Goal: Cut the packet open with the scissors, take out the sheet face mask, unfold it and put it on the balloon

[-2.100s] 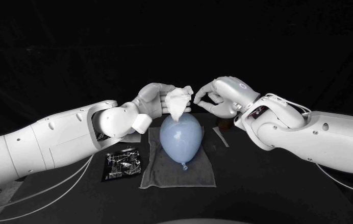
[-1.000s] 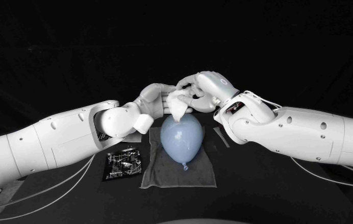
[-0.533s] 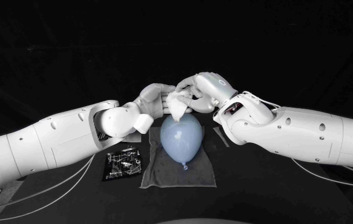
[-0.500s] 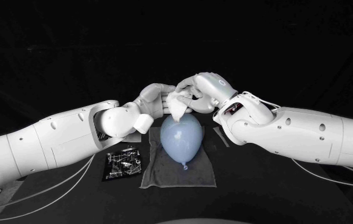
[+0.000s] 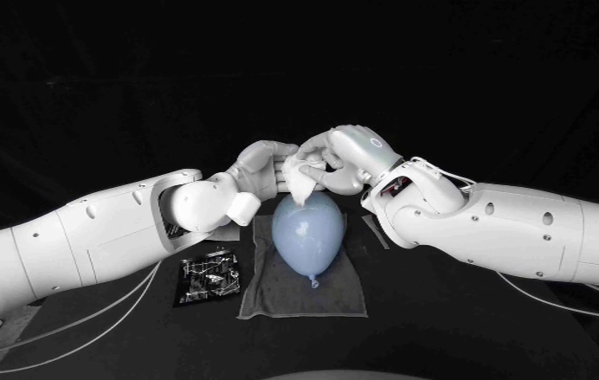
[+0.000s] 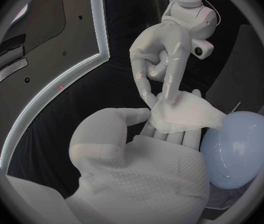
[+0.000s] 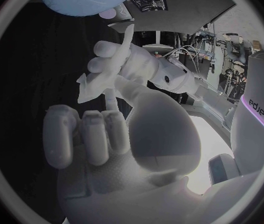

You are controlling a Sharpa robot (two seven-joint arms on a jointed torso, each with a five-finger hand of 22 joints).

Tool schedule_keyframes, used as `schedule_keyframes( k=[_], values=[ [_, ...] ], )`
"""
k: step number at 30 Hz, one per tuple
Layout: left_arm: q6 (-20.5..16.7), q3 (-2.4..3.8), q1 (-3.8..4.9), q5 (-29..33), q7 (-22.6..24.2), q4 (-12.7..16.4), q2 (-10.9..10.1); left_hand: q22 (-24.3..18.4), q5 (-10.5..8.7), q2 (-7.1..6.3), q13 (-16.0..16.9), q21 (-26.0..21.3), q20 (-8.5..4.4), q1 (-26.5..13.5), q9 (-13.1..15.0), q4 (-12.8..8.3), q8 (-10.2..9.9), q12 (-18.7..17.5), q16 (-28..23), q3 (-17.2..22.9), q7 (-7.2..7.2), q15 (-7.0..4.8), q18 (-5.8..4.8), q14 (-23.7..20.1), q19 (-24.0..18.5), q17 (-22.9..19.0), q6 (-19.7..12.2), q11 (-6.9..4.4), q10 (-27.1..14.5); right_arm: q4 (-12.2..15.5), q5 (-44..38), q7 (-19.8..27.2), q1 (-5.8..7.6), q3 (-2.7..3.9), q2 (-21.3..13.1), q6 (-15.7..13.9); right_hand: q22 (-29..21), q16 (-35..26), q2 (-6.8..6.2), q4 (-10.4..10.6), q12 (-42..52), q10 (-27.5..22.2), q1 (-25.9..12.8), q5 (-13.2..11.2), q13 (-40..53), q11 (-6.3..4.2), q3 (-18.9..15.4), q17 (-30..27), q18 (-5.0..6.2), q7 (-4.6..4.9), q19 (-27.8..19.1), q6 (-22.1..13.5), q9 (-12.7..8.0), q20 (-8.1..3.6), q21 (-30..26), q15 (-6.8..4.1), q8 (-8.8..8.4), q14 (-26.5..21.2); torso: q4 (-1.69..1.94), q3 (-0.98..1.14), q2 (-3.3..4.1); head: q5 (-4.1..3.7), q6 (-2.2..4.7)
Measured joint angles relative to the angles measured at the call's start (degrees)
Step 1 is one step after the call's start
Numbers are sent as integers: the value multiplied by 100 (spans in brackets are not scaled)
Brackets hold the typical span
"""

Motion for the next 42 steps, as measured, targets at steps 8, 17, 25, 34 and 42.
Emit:
schedule_keyframes(
  k=[8,17,25,34,42],
  values=[
    [-6,-4,-4,0,0,-1,-1,0,0,0,0,0,0,0,0,0,-1,0,0,0,1,0,-1,0,0,0,-1,0,0,-61,-45,-20,-4,3,52,69,0,-1,-13,11,-1,-1,13,0,-4,-1,-11,0,0,-8,-1,8,7,0,0,0,0,0,3,-3,0,0,-1],
    [-36,-5,-5,0,-11,15,-7,0,0,0,1,0,0,0,0,0,-6,0,0,0,9,0,-2,0,0,0,-11,0,0,-110,-127,-74,-4,6,107,139,-4,-5,78,11,-3,1,104,0,-3,-43,-11,-5,0,-26,-3,106,-2,2,22,-45,39,4,3,-3,0,-4,-8],
    [-35,-3,-2,0,-13,25,-5,0,0,-23,1,0,0,23,0,16,-6,-2,0,17,9,0,-38,-1,0,0,-11,1,-1,-116,-195,-140,-9,3,107,142,-4,-9,267,-123,96,-6,325,-2,0,-199,62,-4,0,-207,14,465,98,-95,100,-160,250,-7,0,-3,-1,-2,-12],
    [-30,0,1,0,-14,27,-6,0,0,-23,1,0,0,22,0,33,-6,-4,0,0,9,0,-39,-1,0,0,-11,1,-1,-35,-206,-144,-13,-1,14,-1,0,0,326,-163,96,0,384,-16,0,-246,101,0,0,-251,16,516,262,-137,174,-208,398,2,-2,-1,-1,-10,-16],
    [-23,1,2,-1,-15,-20,-8,8,0,-42,2,29,1,64,0,35,-6,-3,0,0,9,-5,-32,15,108,-1,-10,1,-1,387,-46,54,-13,-1,-388,-97,0,-3,326,-164,96,0,384,-16,-4,-246,101,0,0,-252,16,516,264,-137,200,-208,422,2,-2,0,0,-15,-38]
  ],
)
